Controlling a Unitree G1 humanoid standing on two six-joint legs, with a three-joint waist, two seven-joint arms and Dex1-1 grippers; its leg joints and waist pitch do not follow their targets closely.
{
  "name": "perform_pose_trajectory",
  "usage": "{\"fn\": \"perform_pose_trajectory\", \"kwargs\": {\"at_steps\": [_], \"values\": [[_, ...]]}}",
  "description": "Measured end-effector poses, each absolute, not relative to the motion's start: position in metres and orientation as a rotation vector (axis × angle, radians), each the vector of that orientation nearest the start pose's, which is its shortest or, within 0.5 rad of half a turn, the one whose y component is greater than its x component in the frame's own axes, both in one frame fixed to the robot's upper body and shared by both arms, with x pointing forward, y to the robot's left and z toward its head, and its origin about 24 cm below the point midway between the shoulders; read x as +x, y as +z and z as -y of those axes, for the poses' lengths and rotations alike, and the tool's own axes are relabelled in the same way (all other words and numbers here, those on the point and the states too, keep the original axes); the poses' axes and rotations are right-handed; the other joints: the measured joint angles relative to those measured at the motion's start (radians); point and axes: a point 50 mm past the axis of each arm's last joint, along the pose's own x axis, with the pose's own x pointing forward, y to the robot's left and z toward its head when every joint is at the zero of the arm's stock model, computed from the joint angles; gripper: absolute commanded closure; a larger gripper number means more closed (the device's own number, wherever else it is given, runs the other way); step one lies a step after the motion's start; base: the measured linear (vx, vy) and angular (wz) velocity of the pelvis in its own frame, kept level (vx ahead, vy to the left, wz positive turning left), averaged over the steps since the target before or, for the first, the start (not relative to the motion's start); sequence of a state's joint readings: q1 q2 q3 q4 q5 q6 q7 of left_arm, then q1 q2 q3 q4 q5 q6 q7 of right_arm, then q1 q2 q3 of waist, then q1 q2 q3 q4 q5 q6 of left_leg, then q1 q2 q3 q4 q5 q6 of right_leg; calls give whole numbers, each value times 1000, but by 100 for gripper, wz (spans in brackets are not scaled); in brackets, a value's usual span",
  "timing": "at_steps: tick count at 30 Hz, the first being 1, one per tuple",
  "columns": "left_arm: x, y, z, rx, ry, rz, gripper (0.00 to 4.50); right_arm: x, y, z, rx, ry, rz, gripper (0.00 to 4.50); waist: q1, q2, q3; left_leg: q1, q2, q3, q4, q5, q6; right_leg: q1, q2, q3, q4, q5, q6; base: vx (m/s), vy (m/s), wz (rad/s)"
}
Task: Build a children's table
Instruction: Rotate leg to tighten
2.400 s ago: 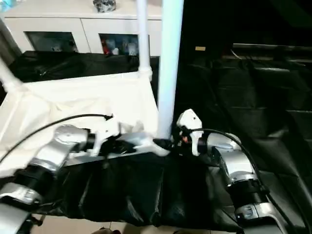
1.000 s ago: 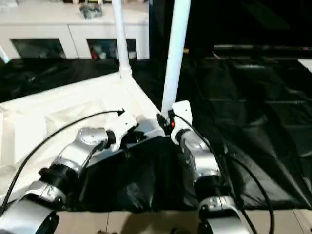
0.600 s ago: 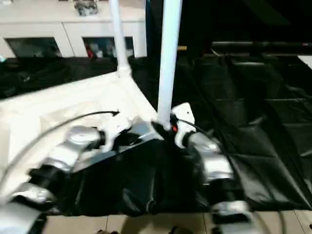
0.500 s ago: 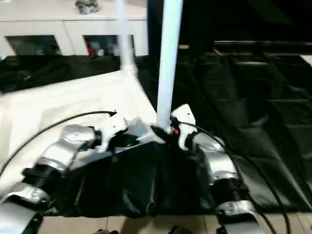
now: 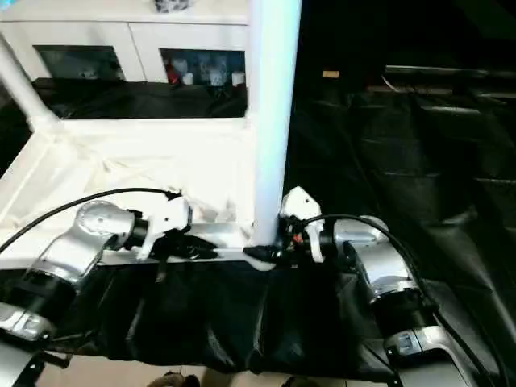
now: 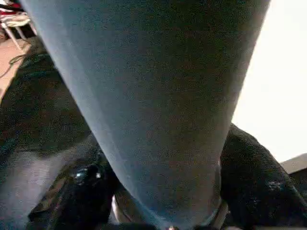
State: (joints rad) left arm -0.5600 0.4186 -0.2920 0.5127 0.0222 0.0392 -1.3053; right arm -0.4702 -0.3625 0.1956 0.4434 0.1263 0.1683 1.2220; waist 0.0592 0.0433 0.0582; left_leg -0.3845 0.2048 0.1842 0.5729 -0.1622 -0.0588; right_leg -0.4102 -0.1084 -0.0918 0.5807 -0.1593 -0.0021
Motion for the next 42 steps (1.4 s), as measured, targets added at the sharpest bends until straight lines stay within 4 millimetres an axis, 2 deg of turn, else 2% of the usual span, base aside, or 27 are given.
{"fn": "perform_pose_trajectory", "kwargs": {"at_steps": [8, 12, 22, 27, 30, 31, 32, 34, 37, 38, 42], "values": [[305, 60, -142, 459, -1455, -421, 450, 297, 53, 135, -146, 1352, -361, 194, 0, -1, 1, 0, 1, 2, 0, 0, 0, 0, 0, 1, 0, 0, 0, 0, 0, 0], [306, 59, -138, 451, -1431, -416, 450, 295, 49, 137, -93, 1285, -352, 195, 1, -1, 1, 0, 1, 3, 0, 0, 0, 0, 0, 1, 0, 0, 0, 0, 0, 0], [322, 56, -113, 432, -1163, -387, 450, 318, 39, 122, 11, 753, -238, 198, -24, 0, 0, 3, 1, 3, 1, 0, -1, 1, 0, 2, 1, 2, -1, 0, 0, 0], [327, 55, -99, 423, -1038, -378, 450, 332, 38, 104, 14, 504, -218, 198, -32, 1, -1, 4, 0, 4, 1, 0, -1, 1, 0, 3, 0, 2, -1, 0, 0, 0], [328, 55, -95, 418, -997, -373, 450, 337, 39, 95, 30, 412, -211, 198, -33, 2, -1, 4, 0, 4, 1, 0, -1, 1, 0, 3, 0, 2, -1, 0, 0, 0], [328, 55, -94, 417, -995, -371, 450, 337, 38, 95, 35, 401, -207, 163, -32, 2, -1, 4, 0, 4, 1, 0, -1, 1, 0, 3, 0, 2, -1, 0, 0, 0], [328, 56, -94, 418, -994, -369, 450, 337, 39, 94, 49, 391, -202, 163, -32, 2, -1, 4, 0, 4, 1, 0, -1, 1, 0, 3, 0, 2, -2, 0, 0, 0], [328, 56, -93, 420, -997, -364, 450, 338, 39, 94, 56, 388, -196, 126, -32, 2, -1, 3, 0, 4, 1, 0, -1, 1, 0, 3, -1, 2, -2, 0, 0, 0], [328, 57, -93, 427, -1007, -354, 450, 337, 40, 94, 55, 410, -190, 109, -32, 1, -1, 2, 0, 4, 1, 0, -1, 1, 0, 3, -1, 2, -2, 0, 0, 0], [327, 57, -94, 431, -1020, -348, 450, 336, 40, 96, 45, 434, -185, 94, -31, 1, -1, 1, 0, 4, 1, 0, -1, 1, 0, 3, -1, 2, -2, 0, 0, 0], [320, 58, -107, 443, -1134, -336, 450, 327, 41, 114, -72, 691, -187, 94, -27, 1, -1, -3, 1, 4, 0, 0, 0, -3, 0, 2, -1, 2, -1, 0, 0, 0]]}}
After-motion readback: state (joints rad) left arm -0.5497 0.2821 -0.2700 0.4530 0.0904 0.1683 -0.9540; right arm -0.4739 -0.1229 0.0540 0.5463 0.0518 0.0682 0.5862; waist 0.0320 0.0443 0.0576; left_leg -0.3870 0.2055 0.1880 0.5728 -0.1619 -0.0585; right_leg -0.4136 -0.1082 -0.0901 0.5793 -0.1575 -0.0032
